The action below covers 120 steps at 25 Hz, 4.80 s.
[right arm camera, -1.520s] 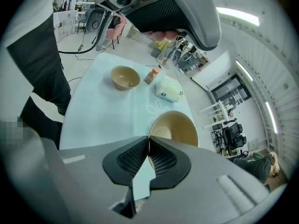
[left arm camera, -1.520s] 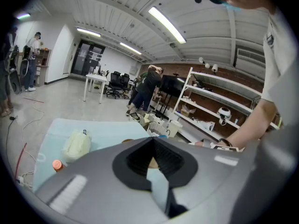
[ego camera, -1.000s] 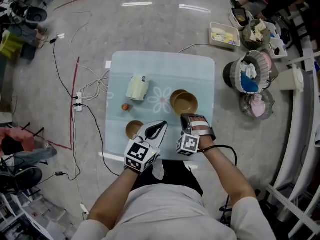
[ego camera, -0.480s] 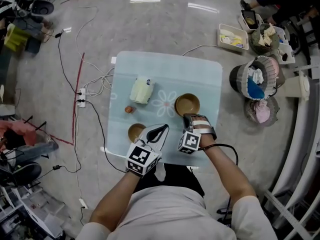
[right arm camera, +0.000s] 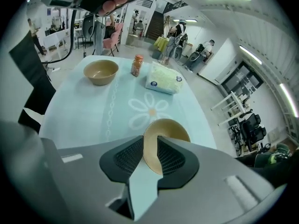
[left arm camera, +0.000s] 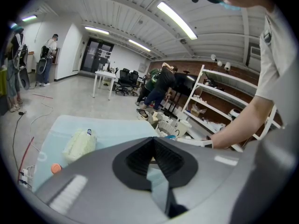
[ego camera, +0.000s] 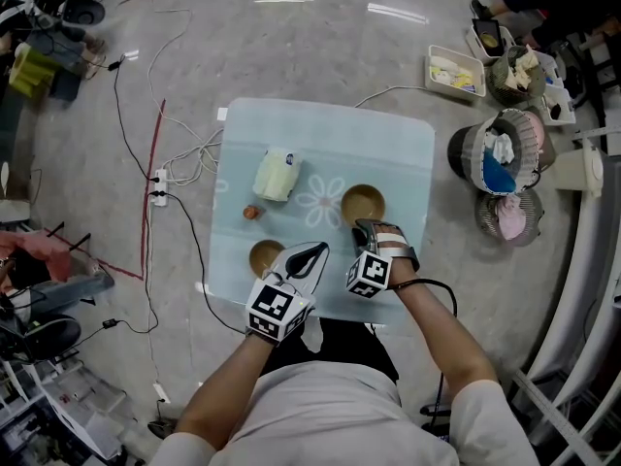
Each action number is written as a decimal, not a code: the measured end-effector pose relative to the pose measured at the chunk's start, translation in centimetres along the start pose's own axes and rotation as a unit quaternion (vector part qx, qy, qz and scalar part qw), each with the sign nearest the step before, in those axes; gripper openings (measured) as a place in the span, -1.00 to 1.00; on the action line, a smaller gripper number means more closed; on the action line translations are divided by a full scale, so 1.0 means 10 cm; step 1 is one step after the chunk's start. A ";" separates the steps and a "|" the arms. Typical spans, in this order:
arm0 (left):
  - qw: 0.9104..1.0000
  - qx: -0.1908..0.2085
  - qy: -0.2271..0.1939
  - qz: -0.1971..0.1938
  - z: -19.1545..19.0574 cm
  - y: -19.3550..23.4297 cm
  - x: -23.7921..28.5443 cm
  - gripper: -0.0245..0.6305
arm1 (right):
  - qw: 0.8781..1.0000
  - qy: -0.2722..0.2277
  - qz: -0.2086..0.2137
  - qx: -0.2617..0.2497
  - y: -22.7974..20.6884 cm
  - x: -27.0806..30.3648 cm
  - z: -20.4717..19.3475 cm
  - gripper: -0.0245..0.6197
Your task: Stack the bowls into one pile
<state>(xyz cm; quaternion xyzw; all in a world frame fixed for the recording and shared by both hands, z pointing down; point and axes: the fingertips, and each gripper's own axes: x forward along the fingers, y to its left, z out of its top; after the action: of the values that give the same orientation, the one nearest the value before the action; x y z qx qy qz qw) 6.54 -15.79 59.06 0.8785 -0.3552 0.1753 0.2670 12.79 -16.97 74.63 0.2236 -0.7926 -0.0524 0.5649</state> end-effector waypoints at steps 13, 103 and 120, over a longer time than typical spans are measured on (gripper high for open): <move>1.000 0.009 -0.014 -0.005 -0.10 -0.07 -0.24 -0.91 | 0.997 -0.017 -0.072 0.008 -0.02 -0.35 0.28 -0.71; 0.997 0.042 -0.013 -0.068 -0.84 0.09 -1.50 -0.91 | 0.986 0.038 -0.146 -0.067 1.32 -0.88 1.46 -0.85; 0.995 0.057 -0.030 -0.072 -0.14 -0.42 -0.71 -0.91 | 0.983 0.039 -0.169 -0.053 0.41 -1.26 0.69 -0.85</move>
<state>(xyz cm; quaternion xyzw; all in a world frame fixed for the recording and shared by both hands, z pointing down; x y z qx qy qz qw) 4.50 -8.70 55.20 0.9206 -0.2879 0.1496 0.2174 8.49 -9.30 62.55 0.3260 -0.7170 -0.1803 0.5892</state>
